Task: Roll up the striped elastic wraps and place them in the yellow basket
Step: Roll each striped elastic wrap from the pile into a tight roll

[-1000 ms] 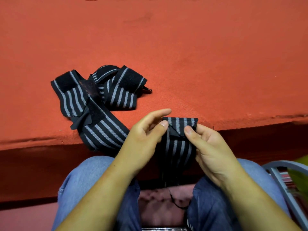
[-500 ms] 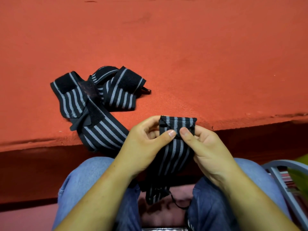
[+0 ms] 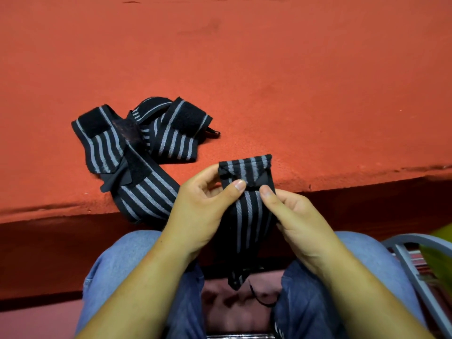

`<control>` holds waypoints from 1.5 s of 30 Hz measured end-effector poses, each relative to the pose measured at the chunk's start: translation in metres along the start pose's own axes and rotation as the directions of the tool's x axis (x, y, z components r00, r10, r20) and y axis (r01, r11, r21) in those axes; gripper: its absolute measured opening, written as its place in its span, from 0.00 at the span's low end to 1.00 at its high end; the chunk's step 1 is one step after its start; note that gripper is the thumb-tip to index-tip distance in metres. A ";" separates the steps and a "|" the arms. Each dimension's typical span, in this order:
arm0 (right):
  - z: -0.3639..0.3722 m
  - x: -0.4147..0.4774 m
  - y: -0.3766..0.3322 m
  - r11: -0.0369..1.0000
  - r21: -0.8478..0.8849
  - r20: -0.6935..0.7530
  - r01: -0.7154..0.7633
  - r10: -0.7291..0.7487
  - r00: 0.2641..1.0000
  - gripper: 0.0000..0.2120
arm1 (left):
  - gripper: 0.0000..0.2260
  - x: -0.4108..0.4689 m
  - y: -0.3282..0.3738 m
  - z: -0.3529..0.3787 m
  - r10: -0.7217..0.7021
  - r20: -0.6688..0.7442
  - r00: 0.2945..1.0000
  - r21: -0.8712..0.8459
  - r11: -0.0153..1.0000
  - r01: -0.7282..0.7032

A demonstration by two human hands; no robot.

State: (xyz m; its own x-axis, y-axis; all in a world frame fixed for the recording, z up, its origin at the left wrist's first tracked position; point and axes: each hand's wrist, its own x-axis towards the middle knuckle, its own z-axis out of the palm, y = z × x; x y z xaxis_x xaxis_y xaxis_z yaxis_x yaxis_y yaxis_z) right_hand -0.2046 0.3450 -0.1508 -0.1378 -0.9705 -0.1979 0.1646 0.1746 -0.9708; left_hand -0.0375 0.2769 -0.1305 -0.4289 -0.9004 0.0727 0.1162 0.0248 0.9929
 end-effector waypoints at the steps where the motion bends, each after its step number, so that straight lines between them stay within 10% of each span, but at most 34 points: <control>1: 0.000 0.000 0.000 1.000 -0.008 0.000 -0.001 0.001 1.000 0.20 | 0.11 0.000 0.000 0.000 0.003 -0.010 1.000 0.003 1.000 -0.003; 19: -0.001 -0.003 -0.008 0.901 0.410 0.131 -0.143 0.098 0.987 0.23 | 0.15 -0.001 0.001 0.000 0.138 0.078 0.987 0.216 0.965 -0.152; 45: -0.006 -0.002 0.002 0.980 0.186 0.001 0.075 -0.077 0.997 0.17 | 0.13 -0.003 0.001 0.000 -0.092 0.146 0.985 0.127 0.989 0.073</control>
State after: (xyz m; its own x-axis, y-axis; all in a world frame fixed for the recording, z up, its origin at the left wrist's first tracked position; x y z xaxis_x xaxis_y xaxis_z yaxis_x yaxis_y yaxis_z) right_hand -0.2104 0.3480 -0.1532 -0.1490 -0.9812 -0.1228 0.3328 0.0672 -0.9406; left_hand -0.0362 0.2796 -0.1293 -0.5642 -0.8256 -0.0057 -0.0302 0.0137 0.9994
